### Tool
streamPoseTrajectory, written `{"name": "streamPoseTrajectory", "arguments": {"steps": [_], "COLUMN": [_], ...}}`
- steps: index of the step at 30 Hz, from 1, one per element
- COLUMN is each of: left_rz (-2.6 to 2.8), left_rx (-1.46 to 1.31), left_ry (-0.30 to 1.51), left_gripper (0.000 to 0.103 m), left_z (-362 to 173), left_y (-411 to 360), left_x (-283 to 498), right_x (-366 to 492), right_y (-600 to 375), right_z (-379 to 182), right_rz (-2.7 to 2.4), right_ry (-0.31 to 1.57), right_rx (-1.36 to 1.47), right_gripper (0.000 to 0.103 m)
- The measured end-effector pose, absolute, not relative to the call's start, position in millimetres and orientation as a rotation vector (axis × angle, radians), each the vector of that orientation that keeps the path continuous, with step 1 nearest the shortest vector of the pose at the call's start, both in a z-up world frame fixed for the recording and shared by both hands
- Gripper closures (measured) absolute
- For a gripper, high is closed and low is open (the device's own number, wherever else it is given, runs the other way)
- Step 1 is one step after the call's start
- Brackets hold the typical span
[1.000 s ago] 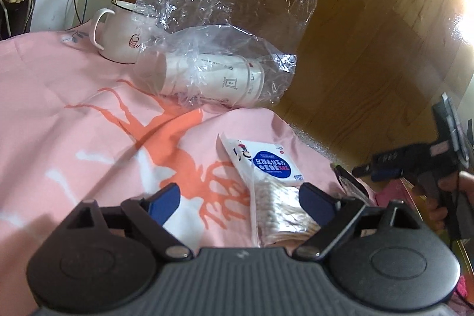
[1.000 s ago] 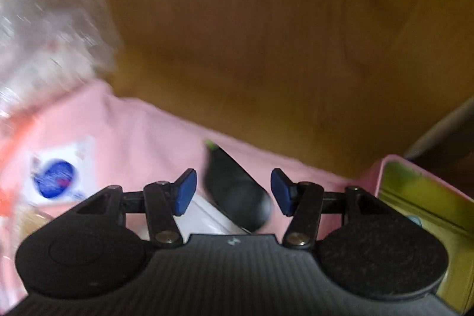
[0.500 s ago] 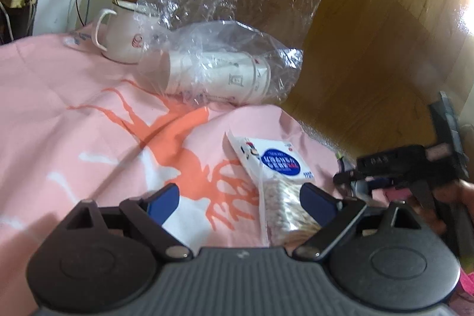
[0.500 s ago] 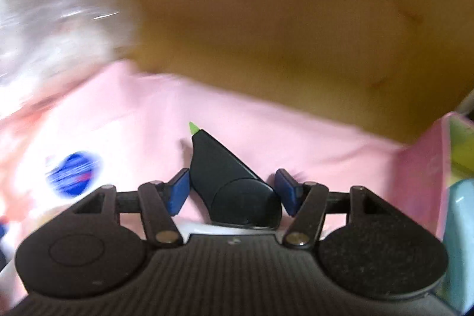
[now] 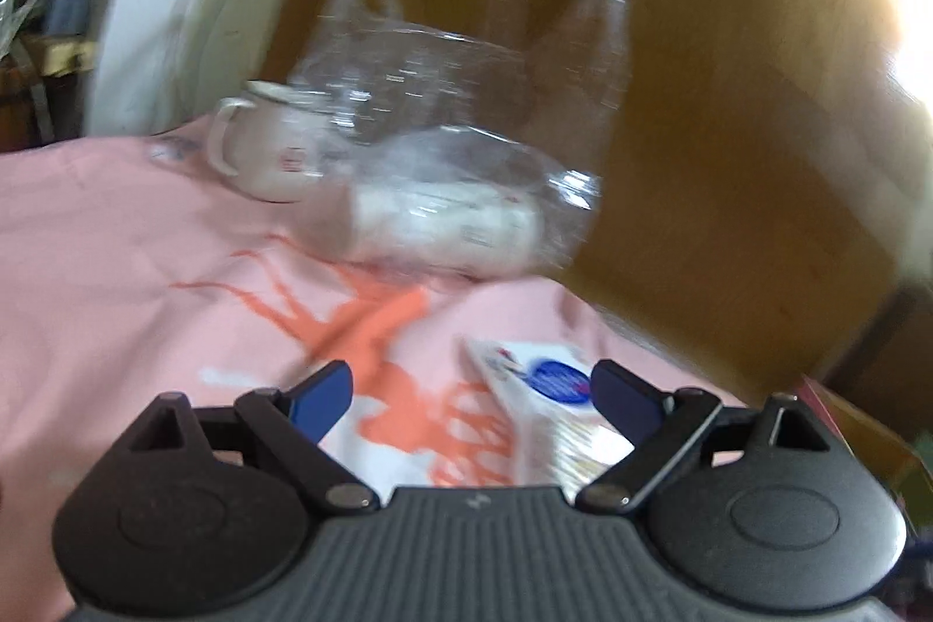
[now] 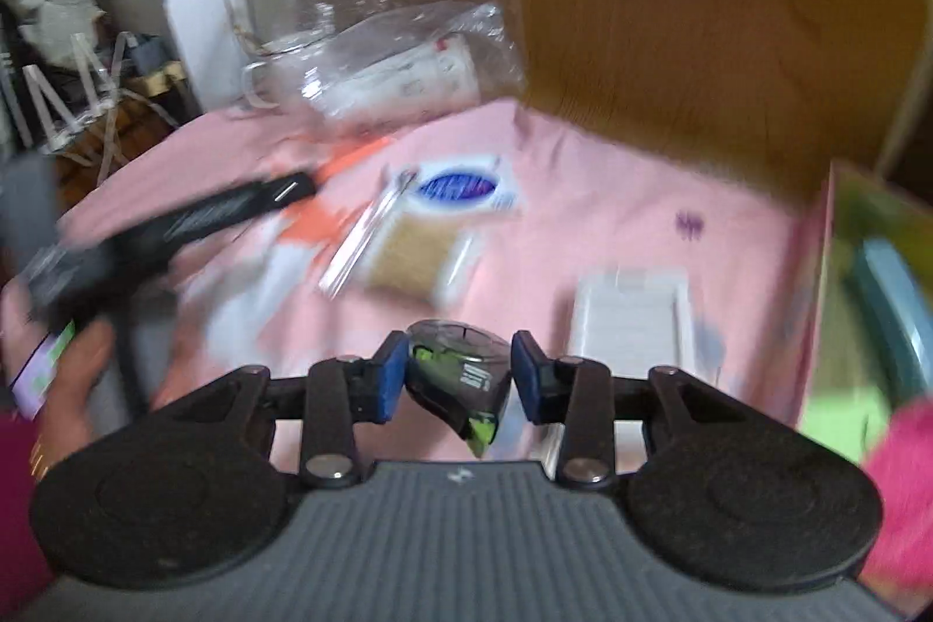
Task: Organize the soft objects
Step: 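Grasp the green correction tape with the right gripper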
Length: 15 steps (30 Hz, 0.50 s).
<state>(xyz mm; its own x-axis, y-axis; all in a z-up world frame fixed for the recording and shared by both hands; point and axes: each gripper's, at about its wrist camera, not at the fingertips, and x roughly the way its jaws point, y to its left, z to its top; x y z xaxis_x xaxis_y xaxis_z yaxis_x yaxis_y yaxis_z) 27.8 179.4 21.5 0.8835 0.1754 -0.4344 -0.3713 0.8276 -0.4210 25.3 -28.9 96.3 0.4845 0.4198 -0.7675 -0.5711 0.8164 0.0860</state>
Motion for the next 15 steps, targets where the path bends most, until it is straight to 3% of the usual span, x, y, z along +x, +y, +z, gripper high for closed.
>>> {"name": "streamPoseTrajectory", "arguments": {"steps": [7, 10, 15], "left_rz": [0.073, -0.030, -0.200], "left_rx": [-0.442, -0.397, -0.427], "left_ry": [0.478, 0.539, 0.642], "left_gripper": [0.010, 0.010, 0.011], "left_z": [26, 24, 16], "left_y": [138, 115, 94], "left_x": [20, 2, -28], "right_x": [-77, -103, -108], "right_y": [-61, -84, -106], "right_z": [65, 64, 59], "right_rz": [0.548, 0.538, 0.550], "right_ry": [0.758, 0.723, 0.715], "right_rx": [-0.224, -0.253, -0.202], "right_gripper": [0.061, 0.049, 0.044]}}
